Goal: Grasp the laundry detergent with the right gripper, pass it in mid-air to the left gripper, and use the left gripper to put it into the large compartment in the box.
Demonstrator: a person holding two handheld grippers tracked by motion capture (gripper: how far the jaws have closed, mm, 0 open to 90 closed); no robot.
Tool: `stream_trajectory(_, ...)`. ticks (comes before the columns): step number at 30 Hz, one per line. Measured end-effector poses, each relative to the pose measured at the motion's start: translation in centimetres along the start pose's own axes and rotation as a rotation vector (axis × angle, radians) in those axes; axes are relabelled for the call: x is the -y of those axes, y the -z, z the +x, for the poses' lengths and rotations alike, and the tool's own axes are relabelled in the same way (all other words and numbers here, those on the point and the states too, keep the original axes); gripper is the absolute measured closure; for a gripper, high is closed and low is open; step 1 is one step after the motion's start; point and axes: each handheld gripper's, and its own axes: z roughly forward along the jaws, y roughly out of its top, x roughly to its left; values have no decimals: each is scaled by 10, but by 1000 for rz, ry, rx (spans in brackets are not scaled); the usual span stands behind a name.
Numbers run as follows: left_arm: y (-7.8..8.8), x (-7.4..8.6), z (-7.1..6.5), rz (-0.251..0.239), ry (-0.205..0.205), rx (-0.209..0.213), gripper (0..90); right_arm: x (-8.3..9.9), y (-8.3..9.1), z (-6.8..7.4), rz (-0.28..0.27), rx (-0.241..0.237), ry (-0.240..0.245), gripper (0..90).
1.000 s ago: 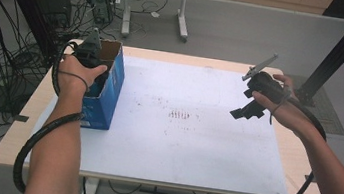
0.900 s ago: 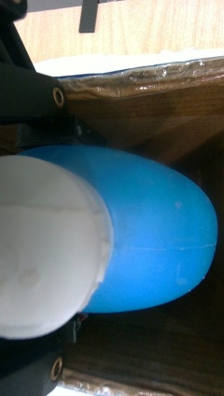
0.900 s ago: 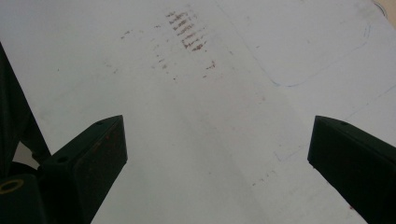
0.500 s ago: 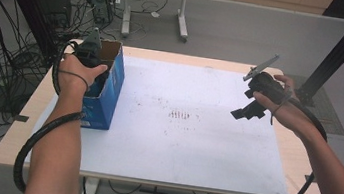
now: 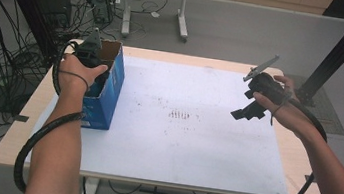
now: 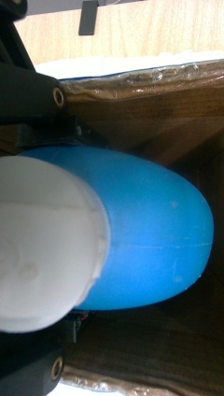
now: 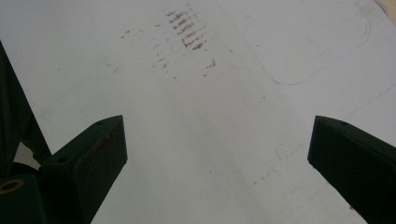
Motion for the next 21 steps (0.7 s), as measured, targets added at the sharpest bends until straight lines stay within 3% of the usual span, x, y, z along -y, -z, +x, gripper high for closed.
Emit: stream_trajectory(21, 0, -1, 0, 2, -1, 2, 356, 0, 0, 0, -9, 0, -4, 46)
